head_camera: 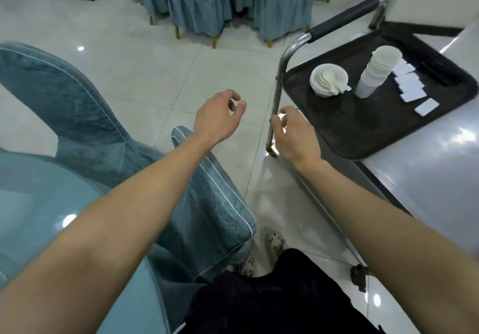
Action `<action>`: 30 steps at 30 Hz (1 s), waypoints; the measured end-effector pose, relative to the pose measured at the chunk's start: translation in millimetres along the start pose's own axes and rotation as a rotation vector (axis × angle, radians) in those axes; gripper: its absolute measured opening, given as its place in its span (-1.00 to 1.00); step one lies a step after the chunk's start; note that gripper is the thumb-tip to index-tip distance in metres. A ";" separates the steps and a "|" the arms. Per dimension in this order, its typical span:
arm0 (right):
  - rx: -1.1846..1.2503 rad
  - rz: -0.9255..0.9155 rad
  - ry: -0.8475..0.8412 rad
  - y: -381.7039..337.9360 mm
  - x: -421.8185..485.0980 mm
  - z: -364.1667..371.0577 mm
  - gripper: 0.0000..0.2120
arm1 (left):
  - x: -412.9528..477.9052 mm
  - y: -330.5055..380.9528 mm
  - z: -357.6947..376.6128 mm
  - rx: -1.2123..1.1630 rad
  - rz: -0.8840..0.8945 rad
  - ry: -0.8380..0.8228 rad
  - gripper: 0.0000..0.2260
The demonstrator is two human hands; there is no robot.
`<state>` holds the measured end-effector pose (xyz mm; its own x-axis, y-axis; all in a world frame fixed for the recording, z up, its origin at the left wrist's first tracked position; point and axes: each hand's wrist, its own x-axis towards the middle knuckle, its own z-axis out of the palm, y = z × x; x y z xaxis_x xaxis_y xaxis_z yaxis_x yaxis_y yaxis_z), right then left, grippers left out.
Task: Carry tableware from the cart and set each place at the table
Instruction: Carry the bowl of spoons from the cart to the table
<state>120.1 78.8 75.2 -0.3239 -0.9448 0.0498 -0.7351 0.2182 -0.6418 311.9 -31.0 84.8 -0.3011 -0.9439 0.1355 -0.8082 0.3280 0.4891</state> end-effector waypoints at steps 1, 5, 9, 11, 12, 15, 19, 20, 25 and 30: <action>-0.004 0.021 0.009 8.5 2.2 -3.7 -0.60 | 4.9 6.7 6.8 -0.002 0.013 -0.015 -0.68; -0.013 0.091 0.042 38.3 22.0 -17.6 -0.62 | 30.9 28.8 34.2 -0.018 0.037 -0.054 -0.68; -0.017 0.160 0.071 75.3 55.3 -35.2 -0.62 | 63.4 53.5 64.8 -0.019 0.032 -0.092 -0.67; -0.038 0.167 0.092 96.5 75.6 -46.4 -0.62 | 83.2 68.7 80.8 -0.004 0.035 -0.117 -0.66; -0.051 0.174 0.100 105.0 83.0 -49.9 -0.62 | 89.9 73.4 86.8 0.002 0.040 -0.124 -0.66; -0.062 0.231 0.110 135.1 107.8 -60.3 -0.63 | 113.2 93.8 107.2 0.013 0.056 -0.156 -0.70; -0.073 0.295 0.119 173.6 132.6 -68.3 -0.64 | 144.0 111.5 134.6 -0.001 0.050 -0.197 -0.71; -0.071 0.318 0.117 181.8 137.1 -68.2 -0.64 | 150.4 113.7 141.2 0.001 0.044 -0.206 -0.71; -0.067 0.403 0.089 210.2 155.9 -62.7 -0.56 | 177.6 122.3 172.0 0.042 0.026 -0.238 -0.70; -0.035 0.397 0.065 219.8 170.5 -57.9 -0.50 | 190.3 124.6 189.8 0.070 0.002 -0.266 -0.66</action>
<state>-131.2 -20.2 -13.1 -0.6232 -0.7680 -0.1477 -0.5648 0.5726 -0.5942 57.9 -162.6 8.0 -0.4173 -0.9034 -0.0989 -0.8379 0.3403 0.4269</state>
